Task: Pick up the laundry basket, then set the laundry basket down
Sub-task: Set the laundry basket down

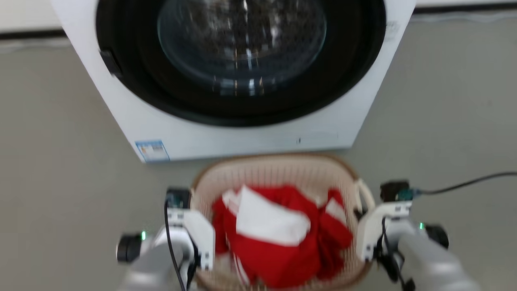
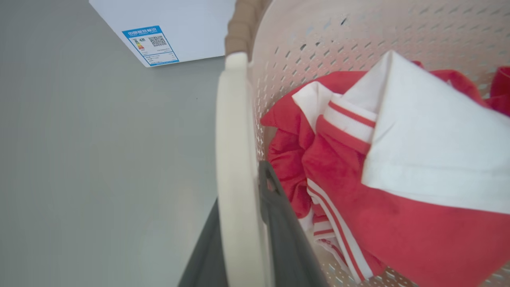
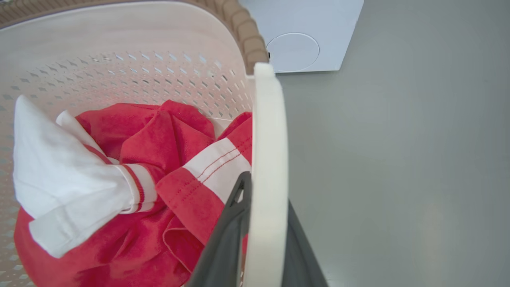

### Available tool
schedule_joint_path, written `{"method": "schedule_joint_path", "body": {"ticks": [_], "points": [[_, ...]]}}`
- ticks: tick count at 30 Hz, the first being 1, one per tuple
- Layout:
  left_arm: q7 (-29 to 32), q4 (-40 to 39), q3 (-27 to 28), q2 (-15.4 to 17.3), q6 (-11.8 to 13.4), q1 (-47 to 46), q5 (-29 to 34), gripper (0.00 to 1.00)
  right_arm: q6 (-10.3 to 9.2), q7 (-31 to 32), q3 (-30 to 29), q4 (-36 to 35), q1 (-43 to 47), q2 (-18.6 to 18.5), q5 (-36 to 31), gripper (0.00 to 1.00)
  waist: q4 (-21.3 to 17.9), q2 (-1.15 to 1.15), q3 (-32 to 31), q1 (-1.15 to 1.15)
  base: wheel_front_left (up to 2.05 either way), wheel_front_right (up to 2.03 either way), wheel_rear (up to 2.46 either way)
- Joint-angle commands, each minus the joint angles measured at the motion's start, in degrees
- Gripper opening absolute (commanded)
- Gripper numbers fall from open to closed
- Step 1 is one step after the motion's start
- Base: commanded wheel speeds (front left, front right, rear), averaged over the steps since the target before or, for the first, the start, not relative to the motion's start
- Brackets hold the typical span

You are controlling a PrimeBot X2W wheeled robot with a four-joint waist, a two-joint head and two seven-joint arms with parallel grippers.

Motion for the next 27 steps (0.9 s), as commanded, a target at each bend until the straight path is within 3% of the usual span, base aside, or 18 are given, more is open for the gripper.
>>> {"method": "schedule_joint_path", "body": {"ticks": [1, 12, 20, 27], "points": [[-2.2, -0.6, 0.4, 0.6, 0.5, -4.8, 1.1, 0.0, 0.42, -2.1, 1.2, -1.3, -2.9, 0.5, -0.1, 0.0, 0.0, 0.0, 6.9, 0.0, 0.0, 0.0, 0.0], [-9.6, 0.7, 2.1, 0.6, 3.2, -15.1, 2.4, 0.0, 0.42, -10.5, 2.0, -1.7, -12.8, 0.2, -1.3, 0.0, 0.7, 0.0, 22.9, 0.0, 0.0, 0.0, 0.0], [-10.8, 0.8, 3.9, 1.0, 4.5, -19.2, 4.3, 0.0, 0.42, -13.0, 2.8, -2.0, -16.3, -1.2, -1.4, 0.0, 1.4, 0.0, 28.6, 0.0, 0.0, 0.0, 0.0], [-10.8, -3.4, 7.8, 2.6, 6.9, -21.2, 9.6, 0.0, 0.42, -14.0, 3.5, -3.0, -18.1, -2.6, -1.2, 0.0, 1.5, 0.0, 32.4, 0.0, 0.0, 0.0, 0.0]]}}
